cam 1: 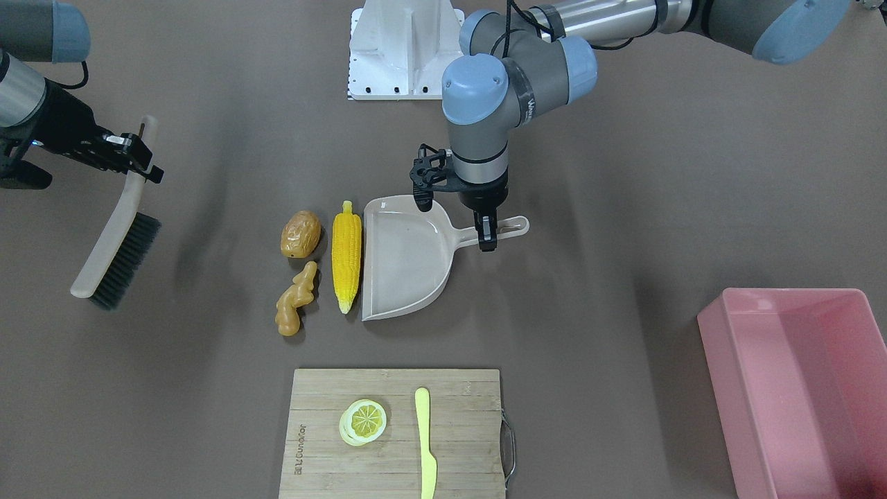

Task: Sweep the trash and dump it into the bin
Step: 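Carry the brush with the right gripper toward the potato and ginger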

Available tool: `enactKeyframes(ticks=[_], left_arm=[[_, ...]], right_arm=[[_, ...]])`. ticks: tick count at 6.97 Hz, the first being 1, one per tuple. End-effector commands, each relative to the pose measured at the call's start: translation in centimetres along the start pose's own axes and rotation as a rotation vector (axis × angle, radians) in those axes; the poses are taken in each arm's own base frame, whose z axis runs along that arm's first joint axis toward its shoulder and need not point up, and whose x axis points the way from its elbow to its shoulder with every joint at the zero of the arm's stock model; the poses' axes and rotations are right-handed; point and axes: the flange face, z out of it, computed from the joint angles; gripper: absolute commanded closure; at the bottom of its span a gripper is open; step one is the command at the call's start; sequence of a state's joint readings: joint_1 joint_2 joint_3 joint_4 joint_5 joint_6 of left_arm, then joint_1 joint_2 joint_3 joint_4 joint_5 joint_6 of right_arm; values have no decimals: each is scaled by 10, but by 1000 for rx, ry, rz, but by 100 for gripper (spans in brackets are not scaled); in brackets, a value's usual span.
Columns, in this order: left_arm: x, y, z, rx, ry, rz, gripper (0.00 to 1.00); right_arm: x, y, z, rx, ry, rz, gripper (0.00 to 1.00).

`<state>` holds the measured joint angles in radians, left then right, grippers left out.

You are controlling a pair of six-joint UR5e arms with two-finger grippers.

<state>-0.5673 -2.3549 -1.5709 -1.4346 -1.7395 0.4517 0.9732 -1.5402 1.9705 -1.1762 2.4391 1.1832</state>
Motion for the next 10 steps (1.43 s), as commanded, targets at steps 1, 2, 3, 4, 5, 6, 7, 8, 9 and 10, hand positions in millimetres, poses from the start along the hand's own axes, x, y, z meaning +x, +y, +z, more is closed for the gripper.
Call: enactKeyframes(ticks=[1,2,3,4,5,6,7,8,9,10], left_arm=[[0,0,-1,1,-1,4,100],[0,0,-3,5,-1,5,100],[0,0,-3,5,-1,5,100],[1,0,-4,7,0,5,100],[0,1,-4,7,-1,4,100],[2,3,-7,13,-3,3,100],[3,2,-7,15,-2,5,100],[3,3,-7,15,-2,3,100],[4,4,-8,17,-2,5,100],[4,5,-8,17,-2,3,100]], right_arm=[[-12,25,18,-38,-13,-87,100],[-12,29,24,-48,-9,-142,100],[-2,33,29,-64,3,-157,100],[6,44,45,-104,28,-141,100],[3,56,68,-140,65,-145,100],[-2,58,82,-144,127,-125,100],[-26,54,88,-156,164,-111,100],[-55,47,94,-125,229,-115,100],[-79,39,97,-127,311,-163,100],[-96,39,100,-160,376,-212,100]])
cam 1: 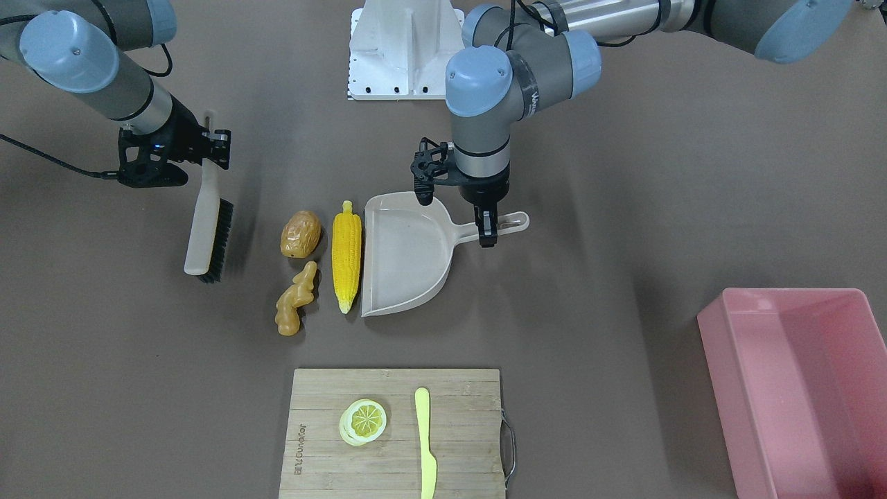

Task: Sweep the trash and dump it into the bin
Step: 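Carry the brush with the right gripper toward the potato and ginger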

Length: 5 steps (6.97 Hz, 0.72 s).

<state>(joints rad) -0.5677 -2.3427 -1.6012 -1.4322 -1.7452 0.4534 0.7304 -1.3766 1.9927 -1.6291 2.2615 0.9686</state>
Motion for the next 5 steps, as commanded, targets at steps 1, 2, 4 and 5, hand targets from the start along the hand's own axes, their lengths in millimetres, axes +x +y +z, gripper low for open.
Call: enactKeyframes(ticks=[1,2,4,5], left_arm=[[1,1,-3,5,-2,0,100],[1,1,-3,5,-2,0,100],[1,1,-3,5,-2,2,100],[1,2,-2,3,-2,0,100]], right_arm=[[-22,-1,6,-38,105,-69,100],[-25,1,21,-63,119,-94,100],[-23,0,42,-93,143,-98,100],[-23,-1,45,-96,146,-101,100]])
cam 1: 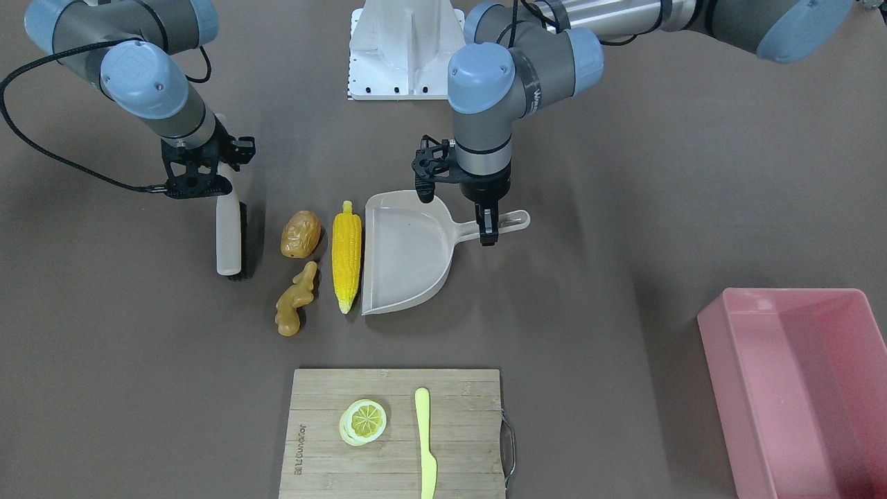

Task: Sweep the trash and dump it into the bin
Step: 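Carry the brush with the right gripper toward the potato and ginger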

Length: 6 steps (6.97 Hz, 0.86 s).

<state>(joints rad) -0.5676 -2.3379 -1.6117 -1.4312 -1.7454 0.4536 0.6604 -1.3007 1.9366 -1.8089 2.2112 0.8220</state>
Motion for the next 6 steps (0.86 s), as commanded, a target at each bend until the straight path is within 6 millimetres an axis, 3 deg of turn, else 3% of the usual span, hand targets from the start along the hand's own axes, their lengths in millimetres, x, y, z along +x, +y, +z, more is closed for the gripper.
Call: enactKeyframes(ticks=[1,3,6], left_arm=[[0,0,1,-3,0,-8,100],[0,0,3,-9,1,-12,100],[1,1,2,-11,2,-14,100]], right_arm=[[4,-4,1,1,4,-14,100],[10,-10,1,2,10,-21,100],[20,-37,-5,19,16,18,100]])
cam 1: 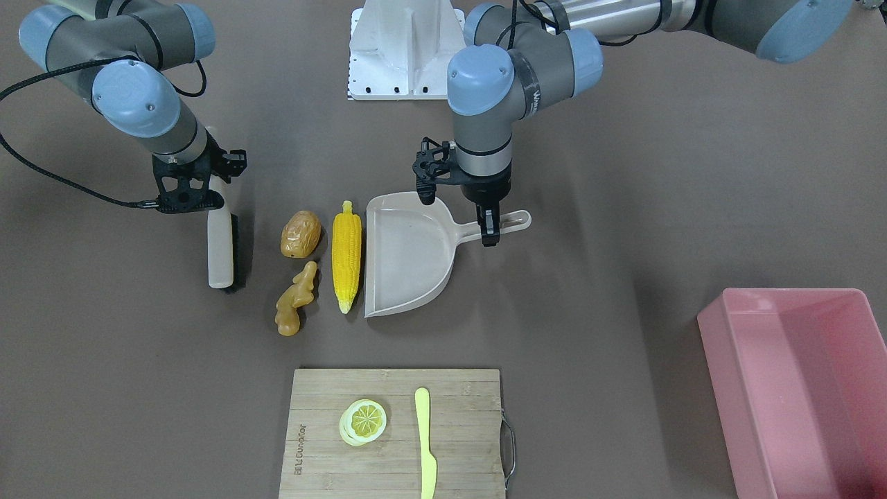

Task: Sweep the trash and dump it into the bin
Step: 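Carry the brush with the right gripper toward the potato and ginger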

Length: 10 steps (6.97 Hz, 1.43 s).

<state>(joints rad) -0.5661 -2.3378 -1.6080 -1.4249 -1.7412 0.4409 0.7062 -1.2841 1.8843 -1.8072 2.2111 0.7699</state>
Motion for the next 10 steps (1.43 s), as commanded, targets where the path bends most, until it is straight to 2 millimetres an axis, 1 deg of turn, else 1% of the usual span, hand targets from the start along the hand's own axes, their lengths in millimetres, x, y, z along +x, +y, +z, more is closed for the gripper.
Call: enactKeyframes(ticks=[1,2,4,5,6,7,8,9,10], left_arm=[[1,-1,-1,1,-1,-1,100],[1,0,1,-2,0,-1,100],[1,0,1,-4,-1,-2,100],[0,0,0,-4,-1,-1,100],[0,1,1,-6,-1,-1,100],[0,0,-1,-3,-2,-1,100],[0,0,-2,-2,-3,-2,100],[0,-4,-5,4,-4,-24,100],[5,-10,-5,10,0,-47,100]], right_arm=[[-13,-30,-6,25,11,23,100],[-20,-36,-6,31,15,26,100],[-49,-19,16,47,10,31,100],[-57,-16,17,56,-6,24,100],[-63,-13,18,52,-10,30,100],[-68,-12,15,57,-17,23,100],[-71,-12,15,57,-17,21,100],[-73,-12,14,58,-19,16,100],[-74,-11,13,60,-21,14,100]])
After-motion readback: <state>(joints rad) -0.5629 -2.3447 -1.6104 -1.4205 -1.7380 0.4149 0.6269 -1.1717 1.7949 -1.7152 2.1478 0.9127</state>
